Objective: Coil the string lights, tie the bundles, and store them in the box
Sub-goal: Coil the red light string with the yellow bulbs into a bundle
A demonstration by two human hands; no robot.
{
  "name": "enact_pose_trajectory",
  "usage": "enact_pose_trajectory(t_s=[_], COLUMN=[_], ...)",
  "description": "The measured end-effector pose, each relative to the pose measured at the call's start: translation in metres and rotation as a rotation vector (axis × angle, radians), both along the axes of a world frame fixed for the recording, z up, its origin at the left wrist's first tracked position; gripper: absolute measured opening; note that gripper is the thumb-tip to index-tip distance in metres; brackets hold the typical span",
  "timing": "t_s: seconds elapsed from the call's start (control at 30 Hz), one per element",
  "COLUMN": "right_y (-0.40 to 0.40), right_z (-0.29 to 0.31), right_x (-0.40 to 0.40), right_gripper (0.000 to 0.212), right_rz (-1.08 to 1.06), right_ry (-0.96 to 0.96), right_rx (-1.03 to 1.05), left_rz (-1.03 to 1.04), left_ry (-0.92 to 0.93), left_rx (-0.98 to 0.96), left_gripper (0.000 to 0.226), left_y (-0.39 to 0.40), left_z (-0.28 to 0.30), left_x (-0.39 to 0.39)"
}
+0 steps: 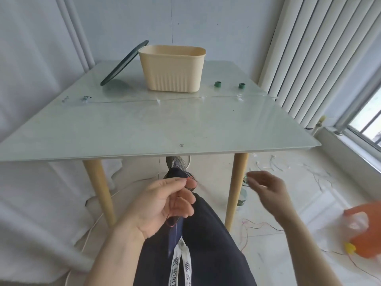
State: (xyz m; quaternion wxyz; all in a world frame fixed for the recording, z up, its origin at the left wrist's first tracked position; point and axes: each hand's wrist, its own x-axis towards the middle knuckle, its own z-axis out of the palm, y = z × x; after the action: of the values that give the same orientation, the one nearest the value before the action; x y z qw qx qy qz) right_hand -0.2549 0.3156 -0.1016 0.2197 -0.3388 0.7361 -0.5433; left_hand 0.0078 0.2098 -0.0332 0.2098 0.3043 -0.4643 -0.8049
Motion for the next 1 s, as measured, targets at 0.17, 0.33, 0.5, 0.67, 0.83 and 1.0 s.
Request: enact_pose_trajectory(t_s=[0.17,0.33,0.5,0.67,0.83,1.0], right_y=[-0.035,-0.055,-0.059,-0.058,-0.062,-0.062], right_z=[0.021,0.025,0.034,0.044,0.040,0.030], right_x=[0.071,0.070,0.050,0.038,0.028,0.021], right_gripper=[0.021,0.018,0.019,0.018,0.010,0.011], right_rz=[0.578,0.639,0.609,0.695,0.681,0.699], right_ry=[0.029,0.009,-0.009,-0.012,0.049,0.052], right_rx=[-0.015,-0.026,-0.006,0.146,0.202,0.302], left_rz=[0.057,0.032,-0.035,-0.111,-0.242,-0.365], left_ry=[-0.054,-0.058,-0.067,-0.086,-0.094,-0.205], left_rx=[0.045,0.059,0.075,0.064,0.066,-0.014], left_gripper=[0.022,0.023,0.023,0.022,0.033,0.039], left_y=[-0.006,-0.018,-0.026,-0.030,-0.035,-0.037], left_z=[-0.015,-0.023,-0.026,-0.031,-0.039,-0.047], left_x=[-0.011,-0.015,-0.018,-0.022,-0.018,-0.010])
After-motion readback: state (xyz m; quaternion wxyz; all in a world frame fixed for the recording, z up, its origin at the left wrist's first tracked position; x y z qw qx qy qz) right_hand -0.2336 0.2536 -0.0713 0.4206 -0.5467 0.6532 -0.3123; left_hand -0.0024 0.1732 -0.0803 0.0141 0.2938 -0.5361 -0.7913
